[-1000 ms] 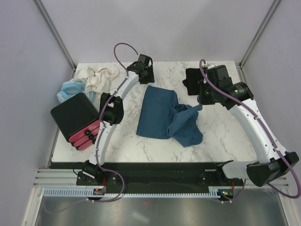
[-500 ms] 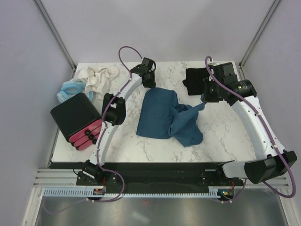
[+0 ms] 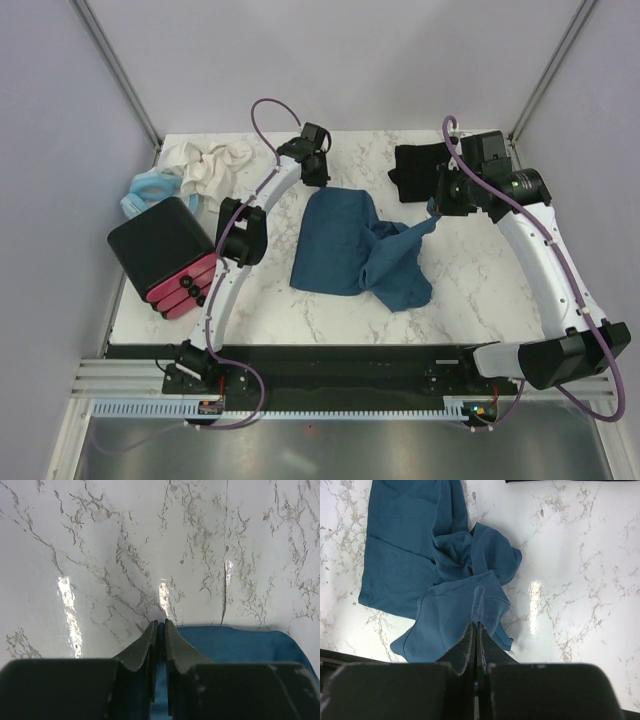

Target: Fold and stack the t-shirts

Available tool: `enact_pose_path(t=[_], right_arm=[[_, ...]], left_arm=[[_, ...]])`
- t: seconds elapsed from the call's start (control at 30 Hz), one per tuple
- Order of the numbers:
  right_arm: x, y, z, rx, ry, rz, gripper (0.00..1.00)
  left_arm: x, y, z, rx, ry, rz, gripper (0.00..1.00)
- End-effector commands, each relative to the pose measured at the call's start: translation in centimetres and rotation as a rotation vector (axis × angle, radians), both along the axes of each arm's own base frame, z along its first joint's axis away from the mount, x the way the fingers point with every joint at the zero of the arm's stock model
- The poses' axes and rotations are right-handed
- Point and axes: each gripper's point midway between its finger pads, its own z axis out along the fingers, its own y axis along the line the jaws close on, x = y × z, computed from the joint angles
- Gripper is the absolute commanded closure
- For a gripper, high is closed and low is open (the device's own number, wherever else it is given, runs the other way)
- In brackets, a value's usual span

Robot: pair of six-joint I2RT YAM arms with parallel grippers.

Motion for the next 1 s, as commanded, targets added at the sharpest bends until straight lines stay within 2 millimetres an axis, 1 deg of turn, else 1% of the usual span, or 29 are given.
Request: enact_pose_path(t=[0.0, 0.03, 0.07, 0.13, 0.17, 0.2, 0.27, 0.3, 0.33, 0.37, 0.4, 0.43, 0.47, 0.5, 0.53, 0.57, 0.6, 0.63, 0.7, 0.73, 0.8, 0.83, 0.87, 0.9, 0.93, 0.97], right_arm=[[0.3, 0.1, 1.0, 0.021, -0.055, 0.002, 1.0], [0.3, -0.2, 0.6, 0.013, -0.053, -0.015, 1.0], [0.1, -0.4, -0.3, 0.009, -0.035, -0.026, 1.0], [0.0, -0.9, -0.9, 0.004, -0.029, -0.049, 1.0], [0.2, -1.4, -1.7, -0.011, -0.025, -0.079, 1.0], [0.2, -1.8, -1.8, -0.013, -0.03, -0.095, 1.0], [0.7, -3.5, -2.2, -0.067, -0.052, -0.168, 1.0], [1.0, -4.2, -2.1, -0.077, -0.057, -0.199, 1.0], [1.1, -4.6, -2.1, -0.088, -0.063, -0.214, 1.0], [1.6, -5.4, -1.8, -0.112, -0.082, -0.245, 1.0], [1.9, -5.9, -1.6, -0.127, -0.091, -0.263, 1.0], [2.1, -6.4, -1.4, -0.145, -0.103, -0.286, 1.0], [2.6, -6.9, -0.6, -0.16, -0.131, -0.306, 1.0], [2.8, -8.0, 0.0, -0.203, -0.154, -0.355, 1.0], [3.1, -8.5, 1.0, -0.219, -0.183, -0.376, 1.0], [3.4, -9.0, 1.8, -0.238, -0.206, -0.396, 1.0], [3.7, -10.0, 2.4, -0.278, -0.221, -0.434, 1.0], [4.1, -10.2, 4.2, -0.29, -0.26, -0.437, 1.0], [4.6, -10.6, 5.5, -0.302, -0.287, -0.455, 1.0], [4.9, -10.5, 7.1, -0.284, -0.325, -0.463, 1.0], [5.4, -10.3, 8.3, -0.27, -0.349, -0.463, 1.0], [5.5, -10.5, 10.0, -0.263, -0.387, -0.483, 1.0], [5.6, -10.5, 10.7, -0.259, -0.404, -0.488, 1.0], [5.6, -10.8, 11.3, -0.26, -0.416, -0.501, 1.0], [5.6, -11.1, 12.7, -0.258, -0.449, -0.521, 1.0], [5.4, -11.4, 13.4, -0.262, -0.465, -0.539, 1.0]], left_arm=[[-1.1, 1.7, 0.2, 0.061, 0.039, 0.026, 0.85], [-1.0, 1.8, 0.4, 0.069, 0.03, 0.032, 0.87], [-0.8, 1.9, 1.4, 0.07, 0.01, 0.036, 0.88], [-0.5, 2.6, 2.5, 0.087, -0.02, 0.055, 0.94], [-0.3, 2.9, 3.3, 0.091, -0.036, 0.063, 0.96], [-0.5, 3.3, 5.0, 0.088, -0.061, 0.07, 0.98], [-0.5, 4.6, 6.5, 0.091, -0.083, 0.103, 0.98], [-0.9, 5.4, 8.4, 0.076, -0.103, 0.123, 0.98], [-1.2, 6.0, 9.1, 0.072, -0.107, 0.134, 0.98], [-1.4, 7.0, 10.1, 0.065, -0.118, 0.153, 0.98], [-2.3, 7.7, 11.5, 0.057, -0.128, 0.157, 0.98], [-2.6, 8.2, 12.7, 0.049, -0.15, 0.162, 0.98], [-2.9, 9.0, 13.6, 0.055, -0.166, 0.166, 0.98], [-3.7, 9.7, 13.2, 0.07, -0.153, 0.168, 0.98], [-4.3, 10.4, 16.2, 0.055, -0.206, 0.179, 0.98], [-4.6, 11.2, 16.9, 0.052, -0.218, 0.189, 0.98], [-5.3, 11.9, 17.3, 0.051, -0.219, 0.198, 0.98], [-5.8, 12.9, 19.7, 0.03, -0.259, 0.215, 0.98], [-6.5, 13.8, 21.8, 0.023, -0.296, 0.226, 0.98], [-7.1, 14.6, 24.2, 0.013, -0.343, 0.237, 0.98], [-7.8, 15.5, 26.3, 0.02, -0.381, 0.233, 0.98], [-8.2, 16.2, 27.4, 0.021, -0.4, 0.246, 0.98], [-9.1, 17.0, 29.1, 0.019, -0.427, 0.255, 0.98], [-9.7, 17.6, 29.9, 0.019, -0.438, 0.267, 0.98], [-10.1, 18.7, 30.4, 0.027, -0.444, 0.291, 0.98], [-11.2, 19.5, 31.7, 0.028, -0.465, 0.304, 0.98]])
